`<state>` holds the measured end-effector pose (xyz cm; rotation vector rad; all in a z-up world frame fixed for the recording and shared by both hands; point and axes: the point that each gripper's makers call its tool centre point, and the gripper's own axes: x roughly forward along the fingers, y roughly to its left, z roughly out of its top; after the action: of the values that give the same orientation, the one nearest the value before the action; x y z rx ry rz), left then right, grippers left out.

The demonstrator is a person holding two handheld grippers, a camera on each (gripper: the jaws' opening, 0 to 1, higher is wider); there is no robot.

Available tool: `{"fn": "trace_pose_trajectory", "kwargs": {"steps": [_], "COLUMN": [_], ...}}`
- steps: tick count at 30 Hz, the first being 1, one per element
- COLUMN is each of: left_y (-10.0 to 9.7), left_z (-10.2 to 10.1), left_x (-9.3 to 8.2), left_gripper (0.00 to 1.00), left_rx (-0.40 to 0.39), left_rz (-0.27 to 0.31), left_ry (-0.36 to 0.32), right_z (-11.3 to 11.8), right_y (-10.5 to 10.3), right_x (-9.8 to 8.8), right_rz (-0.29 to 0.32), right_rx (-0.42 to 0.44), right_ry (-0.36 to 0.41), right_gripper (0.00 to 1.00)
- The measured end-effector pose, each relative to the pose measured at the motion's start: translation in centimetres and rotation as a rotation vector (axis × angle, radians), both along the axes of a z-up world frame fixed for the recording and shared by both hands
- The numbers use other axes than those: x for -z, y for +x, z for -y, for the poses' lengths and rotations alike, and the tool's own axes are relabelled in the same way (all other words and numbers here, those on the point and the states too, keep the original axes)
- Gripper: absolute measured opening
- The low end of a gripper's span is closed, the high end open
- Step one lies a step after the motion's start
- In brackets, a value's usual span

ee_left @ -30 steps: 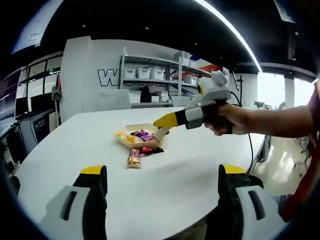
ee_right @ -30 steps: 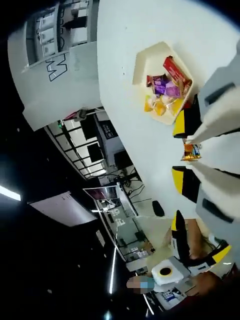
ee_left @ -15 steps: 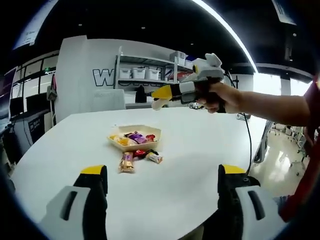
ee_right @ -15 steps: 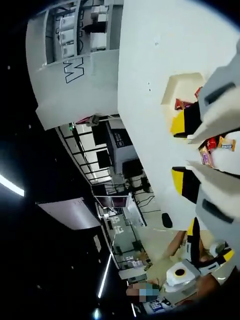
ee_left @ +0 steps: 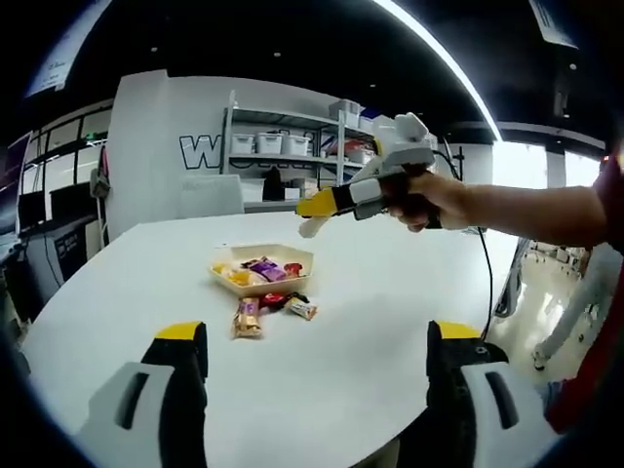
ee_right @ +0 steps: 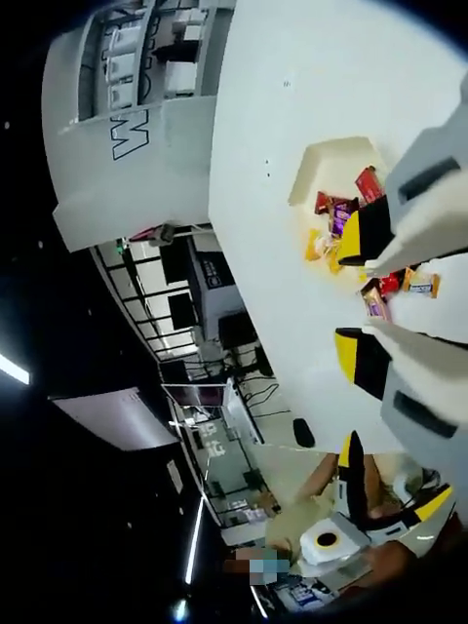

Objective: Place the target food into the container with the food tongs after gripping and lifting it, then release it inside without dropping or visibly crushing the food.

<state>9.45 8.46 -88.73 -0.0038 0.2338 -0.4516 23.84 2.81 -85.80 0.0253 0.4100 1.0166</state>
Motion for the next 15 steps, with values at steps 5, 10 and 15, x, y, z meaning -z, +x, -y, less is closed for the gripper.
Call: {"fn": "trace_pose_trajectory", "kwargs": {"steps": [5,10,15], "left_y": [-0.2,-0.5,-0.8], "left_z": [-0.2,0.0,0.2], "left_x": [0.3,0.2,0.2], "left_gripper": [0.99,0.99,0.97], "left_rx": [-0.009,0.001,0.010], "left_rz": [-0.008,-0.007,-0.011], "left_ry": [-0.017,-0.008,0.003], "right_z": [-0.1,-0.2,-0.7], "right_y": [-0.8,-1.2,-1.3], "right_x": [3.1,5.7,6.9], "right_rz": [-0.009,0.013,0.013], "right_rx": [-0.009,-0.017,-0.021], "right_ry": [-0.063,-0.141,-0.157], "right_gripper": [0.21,0.21,0.21]}}
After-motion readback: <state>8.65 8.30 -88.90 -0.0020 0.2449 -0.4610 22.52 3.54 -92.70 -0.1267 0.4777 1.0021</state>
